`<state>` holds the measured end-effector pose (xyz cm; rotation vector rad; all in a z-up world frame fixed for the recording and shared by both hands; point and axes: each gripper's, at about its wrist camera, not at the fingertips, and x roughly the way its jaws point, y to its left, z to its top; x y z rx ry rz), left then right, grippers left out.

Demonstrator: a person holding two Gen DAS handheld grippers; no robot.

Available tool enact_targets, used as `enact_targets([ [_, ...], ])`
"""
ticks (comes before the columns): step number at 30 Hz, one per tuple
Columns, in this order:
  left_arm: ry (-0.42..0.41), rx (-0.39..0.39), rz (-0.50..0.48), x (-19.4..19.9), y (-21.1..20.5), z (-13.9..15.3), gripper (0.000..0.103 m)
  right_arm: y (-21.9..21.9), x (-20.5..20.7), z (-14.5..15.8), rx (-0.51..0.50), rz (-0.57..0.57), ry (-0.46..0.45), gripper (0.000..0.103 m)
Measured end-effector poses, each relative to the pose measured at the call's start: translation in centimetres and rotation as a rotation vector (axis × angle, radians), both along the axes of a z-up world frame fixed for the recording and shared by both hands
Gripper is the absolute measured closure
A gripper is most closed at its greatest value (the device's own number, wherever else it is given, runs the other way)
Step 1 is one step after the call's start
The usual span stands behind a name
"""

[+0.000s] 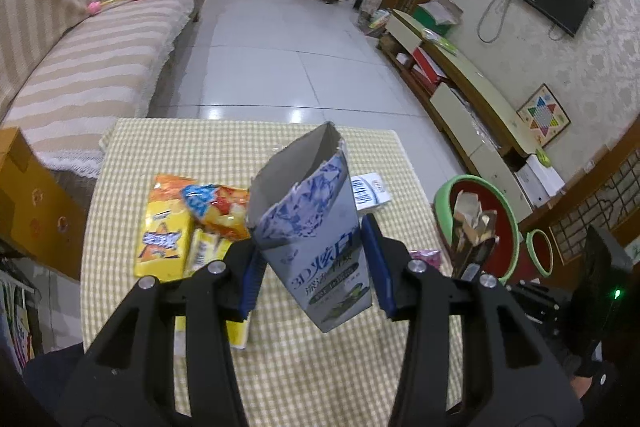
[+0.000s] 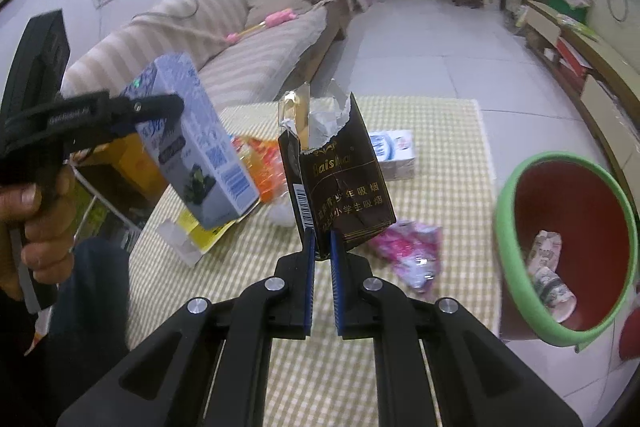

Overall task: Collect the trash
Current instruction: 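Carry milk carton and cigarette box over the bin and open both tools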

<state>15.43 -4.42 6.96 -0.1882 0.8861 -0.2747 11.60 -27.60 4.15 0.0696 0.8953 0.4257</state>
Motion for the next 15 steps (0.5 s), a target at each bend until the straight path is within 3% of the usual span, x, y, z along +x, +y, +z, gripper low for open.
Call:
enact_targets([
  [15,-0.055,-0.027,-0.188,2.8,-11.3,1.9,0.059,-12.9,1.3,3.4,0.042,-0.357,-0.046,0.096],
])
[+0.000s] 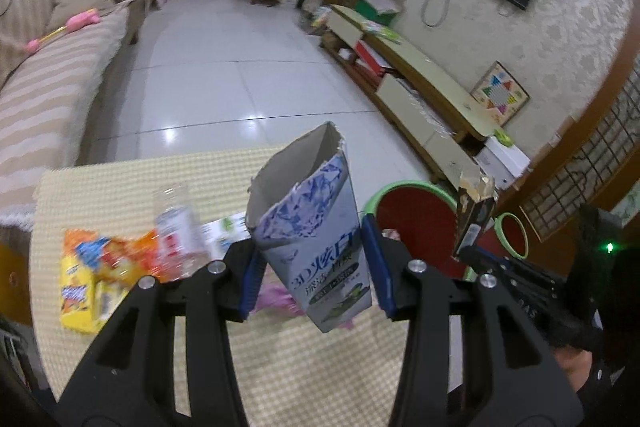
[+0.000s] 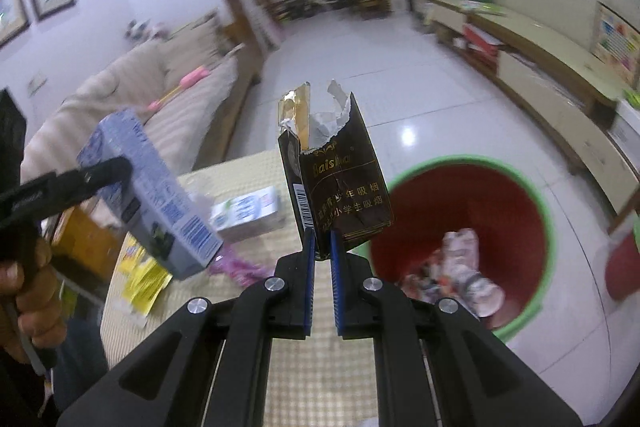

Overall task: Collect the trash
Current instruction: 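Carry milk carton and cigarette box over the bin and open both tools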

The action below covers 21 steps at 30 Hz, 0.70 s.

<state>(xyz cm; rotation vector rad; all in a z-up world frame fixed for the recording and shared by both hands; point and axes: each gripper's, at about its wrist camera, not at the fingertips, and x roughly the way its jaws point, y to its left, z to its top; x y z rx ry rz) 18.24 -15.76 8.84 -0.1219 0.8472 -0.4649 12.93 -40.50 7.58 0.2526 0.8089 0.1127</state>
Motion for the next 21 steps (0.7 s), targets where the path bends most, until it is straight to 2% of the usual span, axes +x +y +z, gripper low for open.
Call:
enact_targets([
  [9,-0.011,0.01,-0.131,1.8,-7.9,-0.1,0.059,-6.2,-0.7,-0.2,0.023,-0.143,0.015,0.096],
  [21,0.016,0.043,-0.232,3.3,-15.2,-2.3,0.059,-8.8,-0.4,-0.9,0.019,-0.213,0.041,0.096],
])
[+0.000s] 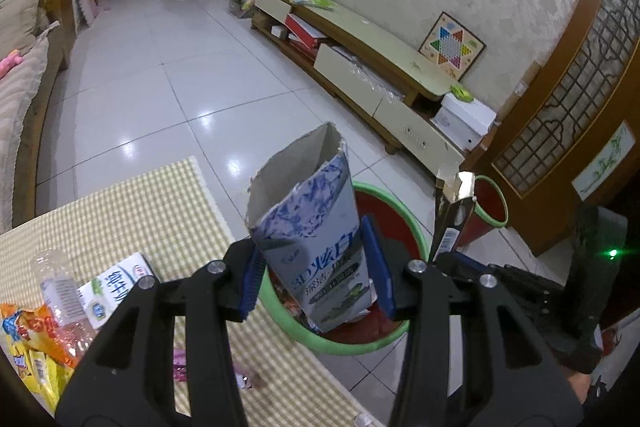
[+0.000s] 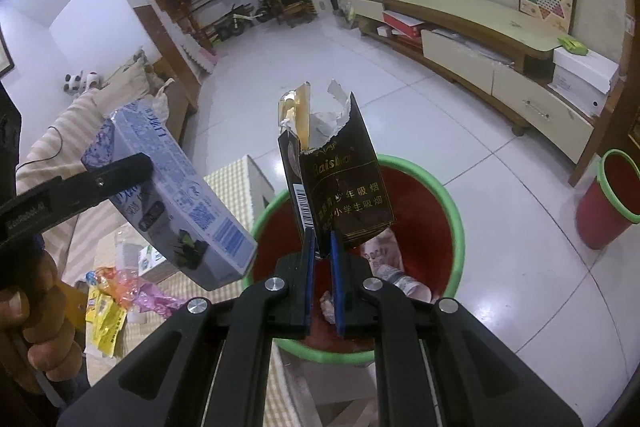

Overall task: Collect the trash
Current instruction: 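Carry milk carton and cigarette box over the bin and open both tools, then return to table, grasp yellow snack bag with left tool while right grasps pink wrapper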

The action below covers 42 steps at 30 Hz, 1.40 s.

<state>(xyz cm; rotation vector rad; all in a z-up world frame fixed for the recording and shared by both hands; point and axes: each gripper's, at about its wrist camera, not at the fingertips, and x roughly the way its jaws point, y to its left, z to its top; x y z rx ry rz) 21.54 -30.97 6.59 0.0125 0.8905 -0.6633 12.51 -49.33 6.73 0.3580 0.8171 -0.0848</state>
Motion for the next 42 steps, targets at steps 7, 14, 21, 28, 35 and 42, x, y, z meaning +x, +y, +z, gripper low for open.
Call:
enact_targets([
  [7,0.021,0.037,-0.038,0.3,-1.8,-1.7,0.059,-1.6,0.9,-0.6,0.014,-0.026,0.013,0.096],
  [14,0.04,0.035,-0.047,0.7,-2.7,-2.2,0.057,-2.2,1.1,-1.0,0.018,-0.045,0.026,0.096],
  [21,0.042,0.024,-0.044,0.8,-2.7,-1.7,0.044,-1.7,1.4,-1.4,0.026,-0.03,0.045,0.088],
  [28,0.033,0.003,-0.006,0.7,-1.2,-0.7,0.014,-1.3,1.4,-1.3,0.02,-0.021,0.037,0.053],
  [35,0.011,-0.006,0.058,-0.2,2.3,0.4,0.006,-0.1,1.2,-0.7,-0.001,0.005,0.005,0.028],
  [42,0.003,0.013,0.13,-1.9,8.2,0.8,0.006,2.6,1.6,-0.2,-0.063,0.059,-0.007,0.014],
])
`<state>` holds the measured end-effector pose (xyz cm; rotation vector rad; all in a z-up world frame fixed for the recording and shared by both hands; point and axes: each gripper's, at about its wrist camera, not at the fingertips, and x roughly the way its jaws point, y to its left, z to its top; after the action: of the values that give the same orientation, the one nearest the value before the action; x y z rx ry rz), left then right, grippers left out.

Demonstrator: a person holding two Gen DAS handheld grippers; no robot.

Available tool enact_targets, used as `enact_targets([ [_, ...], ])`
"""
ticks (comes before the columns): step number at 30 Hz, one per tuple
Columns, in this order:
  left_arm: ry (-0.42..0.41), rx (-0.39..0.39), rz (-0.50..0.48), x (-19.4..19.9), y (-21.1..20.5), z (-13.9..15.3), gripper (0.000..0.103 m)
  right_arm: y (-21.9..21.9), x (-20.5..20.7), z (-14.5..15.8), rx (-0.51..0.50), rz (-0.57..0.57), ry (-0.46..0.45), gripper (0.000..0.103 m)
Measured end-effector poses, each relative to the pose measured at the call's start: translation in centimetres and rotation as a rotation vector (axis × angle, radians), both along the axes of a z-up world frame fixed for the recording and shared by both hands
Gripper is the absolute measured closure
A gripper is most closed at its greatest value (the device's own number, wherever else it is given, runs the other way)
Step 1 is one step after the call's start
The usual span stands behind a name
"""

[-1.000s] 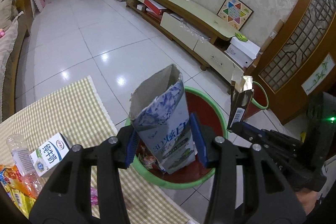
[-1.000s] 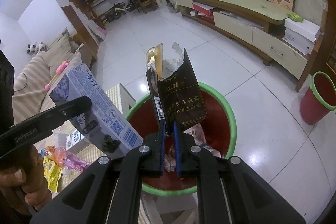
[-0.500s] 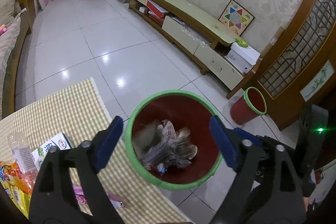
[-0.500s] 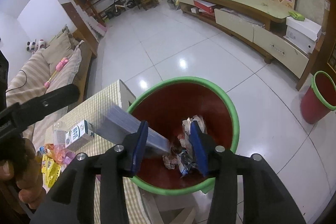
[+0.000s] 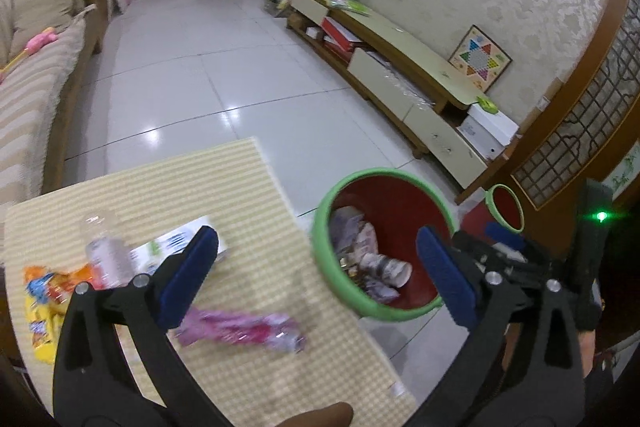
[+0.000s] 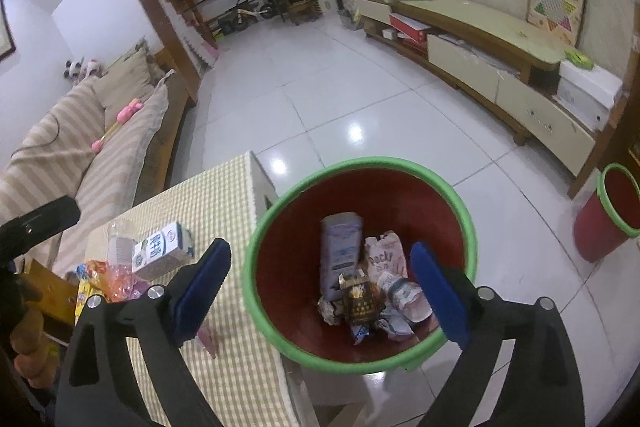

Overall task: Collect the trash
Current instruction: 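Return to table, grasp yellow snack bag with left tool while right grasps pink wrapper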

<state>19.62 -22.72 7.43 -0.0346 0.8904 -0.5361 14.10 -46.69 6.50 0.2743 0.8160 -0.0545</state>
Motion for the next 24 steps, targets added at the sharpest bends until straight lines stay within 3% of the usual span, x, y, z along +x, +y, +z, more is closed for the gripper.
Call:
enact_targets([
  [12,0.0,-0.015,0.146,-3.3,10.1,-0.2,0.006,7.3,0.7,-0.8,-0.073,0.168,0.019,0.01],
  [24,0.067,0.004,0.321,-5.6,21.9,-4.2,0.006,15.3,0.7,-4.1,-0.168,0.374,0.081,0.011],
])
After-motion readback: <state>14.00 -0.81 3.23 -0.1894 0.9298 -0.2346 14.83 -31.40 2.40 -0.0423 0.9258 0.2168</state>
